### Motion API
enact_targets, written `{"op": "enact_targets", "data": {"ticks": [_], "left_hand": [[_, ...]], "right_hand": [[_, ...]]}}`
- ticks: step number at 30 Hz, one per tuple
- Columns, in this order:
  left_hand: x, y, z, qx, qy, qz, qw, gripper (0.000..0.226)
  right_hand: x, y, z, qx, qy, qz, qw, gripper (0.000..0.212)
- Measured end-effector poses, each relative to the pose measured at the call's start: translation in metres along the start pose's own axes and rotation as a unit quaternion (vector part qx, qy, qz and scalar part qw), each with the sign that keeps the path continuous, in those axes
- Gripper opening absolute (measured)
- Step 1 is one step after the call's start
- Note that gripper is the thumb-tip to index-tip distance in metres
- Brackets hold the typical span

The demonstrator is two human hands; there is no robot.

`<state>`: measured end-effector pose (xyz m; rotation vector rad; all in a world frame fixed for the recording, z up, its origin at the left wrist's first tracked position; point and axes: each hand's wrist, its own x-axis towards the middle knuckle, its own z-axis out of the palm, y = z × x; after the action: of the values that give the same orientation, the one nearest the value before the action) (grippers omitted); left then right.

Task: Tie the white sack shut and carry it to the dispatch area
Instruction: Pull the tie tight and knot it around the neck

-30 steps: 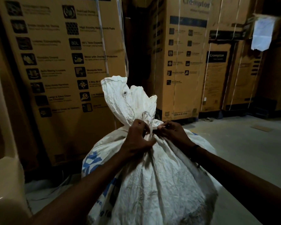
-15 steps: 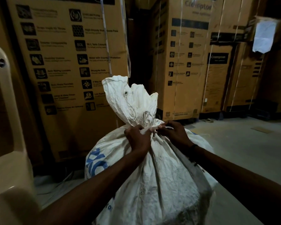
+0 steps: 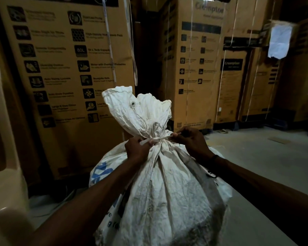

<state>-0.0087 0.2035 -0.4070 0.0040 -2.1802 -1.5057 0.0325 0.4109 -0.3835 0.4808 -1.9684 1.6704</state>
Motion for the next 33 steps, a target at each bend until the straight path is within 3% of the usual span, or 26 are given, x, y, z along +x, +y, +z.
{"op": "enact_targets", "data": {"ticks": [9,13,16,19,25,30,33], "left_hand": [[0.011,-0.02,-0.005,-0.014,-0.033,-0.009,0.999,0.041],[0.012,-0.026,-0.005,-0.053,-0.056,-0.027,0.997,0.041],[0.011,-0.028,-0.004,-0.078,-0.064,-0.028,0.994,0.047],[0.008,-0.027,-0.003,-0.084,-0.064,-0.011,0.994,0.043],[0.009,-0.032,0.001,-0.06,-0.038,0.03,0.997,0.042],[0.004,-0.029,0.007,-0.054,-0.013,0.039,0.998,0.054],[0.001,-0.024,0.01,-0.058,0.003,0.036,0.998,0.052]], "right_hand": [[0.004,0.002,0.006,0.068,-0.075,0.019,0.995,0.012],[0.013,0.002,0.007,0.089,-0.177,0.024,0.98,0.002],[0.024,0.002,0.006,0.08,-0.255,0.03,0.963,0.021],[0.033,0.005,0.01,-0.029,-0.307,-0.03,0.951,0.029],[0.051,0.015,0.023,-0.256,-0.304,-0.178,0.9,0.014],[0.038,0.021,0.02,-0.188,-0.231,-0.127,0.946,0.019],[0.029,0.022,0.024,-0.101,-0.225,-0.065,0.967,0.023]]}}
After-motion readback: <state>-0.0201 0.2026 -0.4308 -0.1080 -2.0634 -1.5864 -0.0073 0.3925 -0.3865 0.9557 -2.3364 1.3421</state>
